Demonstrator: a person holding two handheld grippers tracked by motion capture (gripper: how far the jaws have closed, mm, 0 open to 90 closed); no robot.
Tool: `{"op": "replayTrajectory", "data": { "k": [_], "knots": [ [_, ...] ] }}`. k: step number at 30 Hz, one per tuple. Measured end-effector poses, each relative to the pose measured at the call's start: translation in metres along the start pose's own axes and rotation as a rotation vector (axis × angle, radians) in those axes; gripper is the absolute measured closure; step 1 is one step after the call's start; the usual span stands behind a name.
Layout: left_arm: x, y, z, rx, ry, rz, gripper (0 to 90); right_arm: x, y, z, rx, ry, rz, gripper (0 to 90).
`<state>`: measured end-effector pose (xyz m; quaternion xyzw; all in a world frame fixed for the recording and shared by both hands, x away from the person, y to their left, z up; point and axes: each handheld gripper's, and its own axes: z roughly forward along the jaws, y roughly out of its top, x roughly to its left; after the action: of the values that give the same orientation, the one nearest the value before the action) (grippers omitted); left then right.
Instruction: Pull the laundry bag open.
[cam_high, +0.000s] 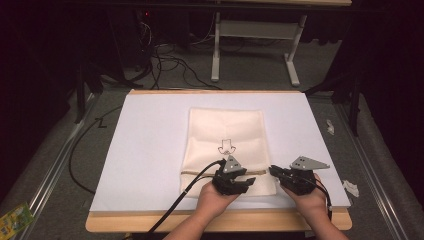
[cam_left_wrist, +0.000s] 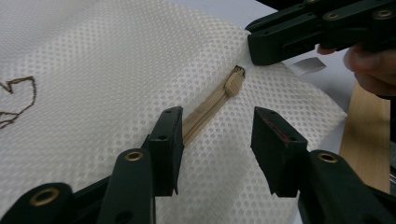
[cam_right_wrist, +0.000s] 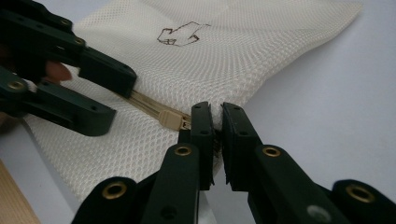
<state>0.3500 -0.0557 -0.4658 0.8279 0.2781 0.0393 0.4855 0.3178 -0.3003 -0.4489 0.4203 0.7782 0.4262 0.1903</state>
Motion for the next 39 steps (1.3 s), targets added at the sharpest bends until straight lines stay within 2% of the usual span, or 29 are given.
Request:
{"op": "replayTrajectory", "data": {
  "k": [5,14,22,23,25,26,30,35,36,39],
  "knots": [
    [-0.005,0.004,0.013,0.018,0.003,0.021,59.4,0.001,0.002,-0.001,-0.013,0.007,-0.004,84.9],
    [-0.011,0.008,0.025,0.03,0.031,0.012,64.6,0.006,0.004,-0.004,-0.028,0.023,-0.014,85.0],
    [-0.016,0.009,0.026,0.004,0.048,0.02,70.7,0.004,0.004,-0.005,-0.038,0.018,-0.013,85.0],
    [-0.017,0.009,0.026,0.0,0.045,0.02,74.2,0.004,0.004,-0.005,-0.041,0.019,-0.013,85.0],
    [-0.017,0.01,0.026,-0.008,0.049,0.026,75.7,0.004,0.004,-0.005,-0.041,0.018,-0.012,85.0],
    [-0.018,0.01,0.025,-0.011,0.047,0.032,80.6,0.003,0.004,-0.005,-0.042,0.017,-0.011,84.9],
    [-0.021,0.01,0.026,-0.023,0.042,0.051,84.3,0.003,0.004,-0.006,-0.043,0.015,-0.011,84.9],
    [-0.023,0.009,0.026,-0.042,0.048,0.049,85.0,0.002,0.004,-0.006,-0.045,0.014,0.003,84.9],
    [-0.023,0.009,0.025,-0.055,0.046,0.038,84.1,0.002,0.004,-0.006,-0.047,0.012,0.003,84.9],
    [-0.025,0.01,0.026,-0.082,0.033,0.027,76.0,0.003,0.004,-0.006,-0.047,0.018,0.0,84.9]
  ]
}}
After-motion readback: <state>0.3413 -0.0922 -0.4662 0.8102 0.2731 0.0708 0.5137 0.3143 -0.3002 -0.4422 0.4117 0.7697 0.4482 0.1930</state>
